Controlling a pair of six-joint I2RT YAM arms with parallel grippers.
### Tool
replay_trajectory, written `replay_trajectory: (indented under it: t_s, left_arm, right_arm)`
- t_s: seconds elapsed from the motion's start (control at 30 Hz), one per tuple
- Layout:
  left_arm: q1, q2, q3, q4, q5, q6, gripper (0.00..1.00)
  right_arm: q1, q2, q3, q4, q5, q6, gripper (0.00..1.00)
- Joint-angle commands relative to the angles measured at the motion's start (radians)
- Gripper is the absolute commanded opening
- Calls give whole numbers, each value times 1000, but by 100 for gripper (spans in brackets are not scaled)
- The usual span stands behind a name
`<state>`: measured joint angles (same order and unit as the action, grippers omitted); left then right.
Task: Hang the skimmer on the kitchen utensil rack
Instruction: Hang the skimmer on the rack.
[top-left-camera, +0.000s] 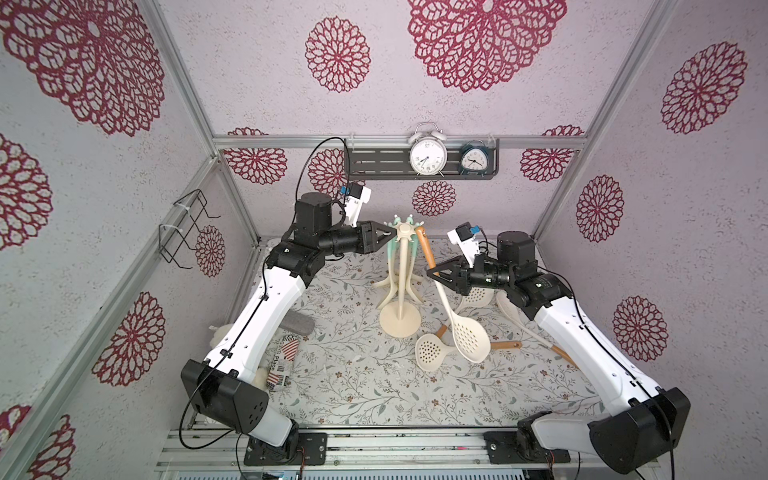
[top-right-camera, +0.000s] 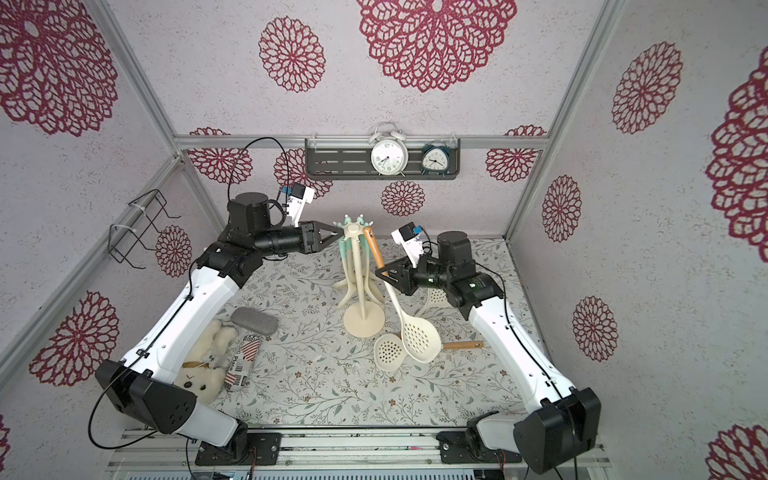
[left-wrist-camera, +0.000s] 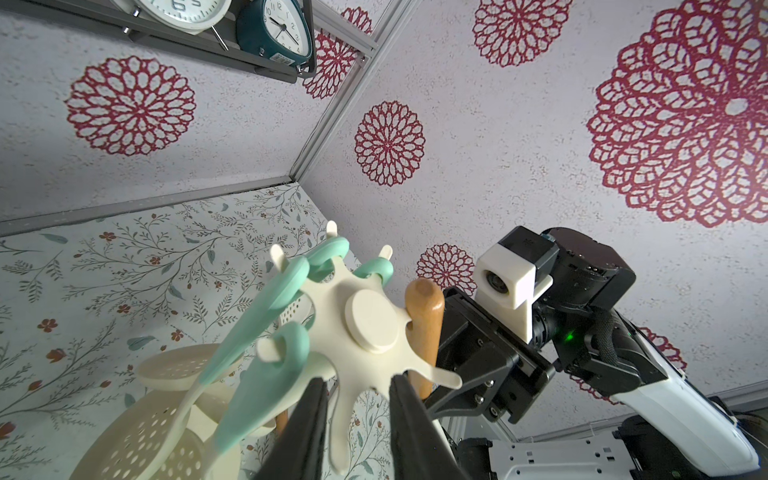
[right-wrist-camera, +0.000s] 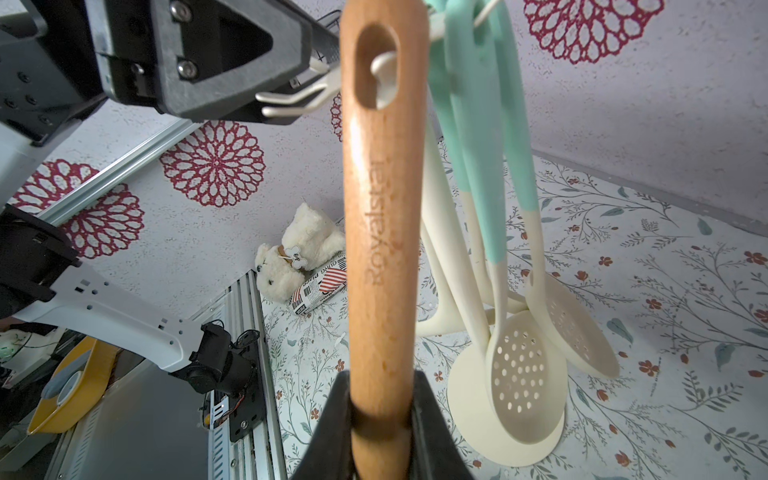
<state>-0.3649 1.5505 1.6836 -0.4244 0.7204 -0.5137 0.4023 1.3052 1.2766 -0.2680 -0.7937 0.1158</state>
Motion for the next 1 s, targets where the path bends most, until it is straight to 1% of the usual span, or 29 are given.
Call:
replay_trajectory:
  t_s: [0.0, 0.17, 0.37, 0.5, 0.6, 0.73, 0.8, 0.93, 0.97]
  left_arm:
    - [-7, 14, 35, 9, 14, 4, 29]
    - [-9, 20, 42, 6, 18, 4, 29]
    - [-9, 29, 54, -6, 21, 9, 30]
    - [-9, 34, 65, -12, 24, 13, 41]
    - [-8, 41, 95, -48, 21, 33, 47]
    - [-7, 52, 133, -93, 7, 59, 67]
    - [-5, 56, 144, -104, 3, 66, 73]
    - [-6, 56, 150, -111, 2, 68, 75]
    - [-5, 54, 152, -115, -2, 71, 75]
  right_arm:
    - [14, 1, -40, 56, -35, -15, 0]
    - [17, 18, -105, 147, -87, -42, 0]
    - [18, 54, -102, 163, -116, -170, 0]
    - [18, 107, -72, 142, -155, -224, 0]
    - [18, 123, -54, 85, -133, -286, 0]
    - [18, 115, -62, 58, -77, -337, 0]
    - [18, 121, -65, 59, -64, -339, 0]
    - [16, 120, -74, 84, -45, -329, 0]
    - [15, 116, -77, 93, -45, -323, 2]
